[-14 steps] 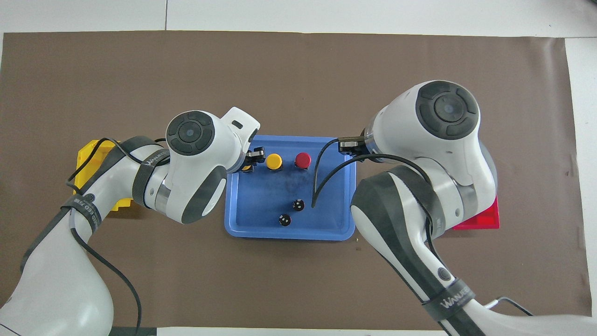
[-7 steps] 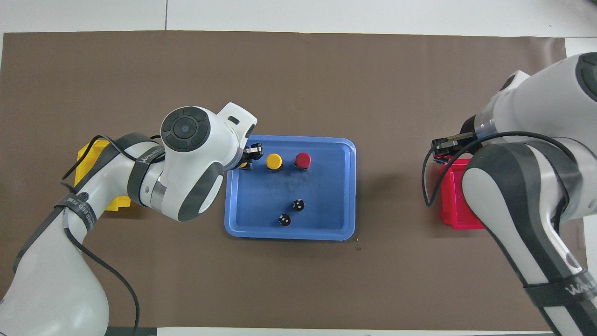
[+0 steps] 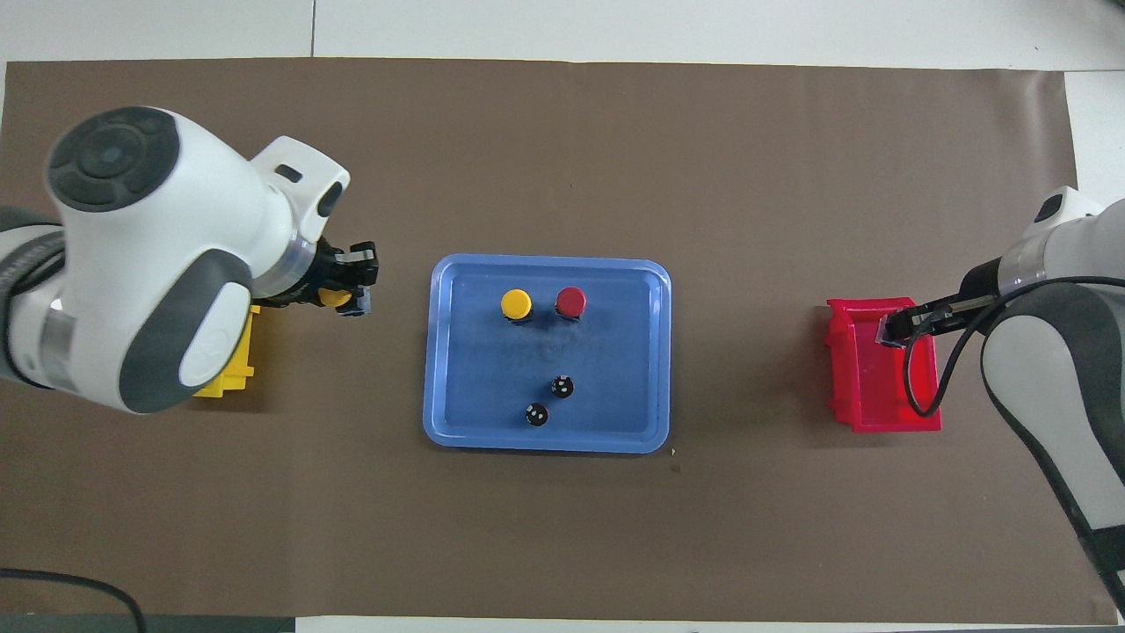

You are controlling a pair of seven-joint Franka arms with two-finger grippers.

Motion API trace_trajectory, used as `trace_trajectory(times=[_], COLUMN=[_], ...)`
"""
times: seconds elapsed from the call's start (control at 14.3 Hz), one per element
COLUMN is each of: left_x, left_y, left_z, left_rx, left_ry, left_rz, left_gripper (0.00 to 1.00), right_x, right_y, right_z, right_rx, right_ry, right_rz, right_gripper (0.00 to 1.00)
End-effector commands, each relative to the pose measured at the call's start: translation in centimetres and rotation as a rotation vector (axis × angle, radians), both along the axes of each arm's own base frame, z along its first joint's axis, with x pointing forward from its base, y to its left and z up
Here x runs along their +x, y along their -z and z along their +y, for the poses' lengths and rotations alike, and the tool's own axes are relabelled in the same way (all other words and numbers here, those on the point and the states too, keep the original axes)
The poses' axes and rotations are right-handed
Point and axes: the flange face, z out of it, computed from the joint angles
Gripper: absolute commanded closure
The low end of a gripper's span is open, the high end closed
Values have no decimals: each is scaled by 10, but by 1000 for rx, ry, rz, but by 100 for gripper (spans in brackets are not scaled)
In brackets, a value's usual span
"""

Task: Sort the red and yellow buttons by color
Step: 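Carry the yellow button to the yellow bin while the right gripper carries red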

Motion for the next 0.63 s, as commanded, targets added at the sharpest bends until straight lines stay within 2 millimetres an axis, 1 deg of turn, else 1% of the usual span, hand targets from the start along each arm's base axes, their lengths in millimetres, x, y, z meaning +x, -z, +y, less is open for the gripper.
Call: trace_trajectory(times=[0.0,0.07,0.14,0.21,0.28,0.35,0.42,0.56], left_x=[11,15,17,17,13,10,2,-2], left_y=[-1,0,2,5,8,16,27,46], left_z=[79,102,125,143,160,172,177,177], left_rx=[-8,-11,-15,-20,-22,-23,-23,-20], left_ry=[62,85,117,158,177,172,176,186], left_rz=[16,15,19,26,30,39,42,15], left_gripper=[98,98,98,98,98,98,98,98], right_x=[-30,-35,-39,-44,-44,-45,-49,-53], right_y=[14,21,28,35,39,43,52,61], right_z=[2,1,-5,-15,-16,-19,-22,-23], right_rx=[15,13,11,6,3,1,2,2], right_ry=[-67,-85,-94,-102,-104,-96,-89,-81], right_rz=[-34,-45,-53,-72,-89,-90,-77,-64], right_gripper=[84,84,84,84,84,84,84,84])
